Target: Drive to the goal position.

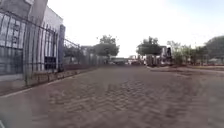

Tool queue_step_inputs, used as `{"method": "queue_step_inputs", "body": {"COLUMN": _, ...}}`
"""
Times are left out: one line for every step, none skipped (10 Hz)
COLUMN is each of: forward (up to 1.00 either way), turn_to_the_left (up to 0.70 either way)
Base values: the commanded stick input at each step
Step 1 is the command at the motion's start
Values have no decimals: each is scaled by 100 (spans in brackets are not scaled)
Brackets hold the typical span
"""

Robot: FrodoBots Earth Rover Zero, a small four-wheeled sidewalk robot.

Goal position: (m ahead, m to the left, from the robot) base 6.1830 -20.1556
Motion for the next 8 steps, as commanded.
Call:
{"method": "queue_step_inputs", "body": {"forward": 100, "turn_to_the_left": 0}}
{"method": "queue_step_inputs", "body": {"forward": 100, "turn_to_the_left": 0}}
{"method": "queue_step_inputs", "body": {"forward": 100, "turn_to_the_left": 0}}
{"method": "queue_step_inputs", "body": {"forward": 100, "turn_to_the_left": 0}}
{"method": "queue_step_inputs", "body": {"forward": 100, "turn_to_the_left": 0}}
{"method": "queue_step_inputs", "body": {"forward": 100, "turn_to_the_left": 0}}
{"method": "queue_step_inputs", "body": {"forward": 100, "turn_to_the_left": -11}}
{"method": "queue_step_inputs", "body": {"forward": 100, "turn_to_the_left": -24}}
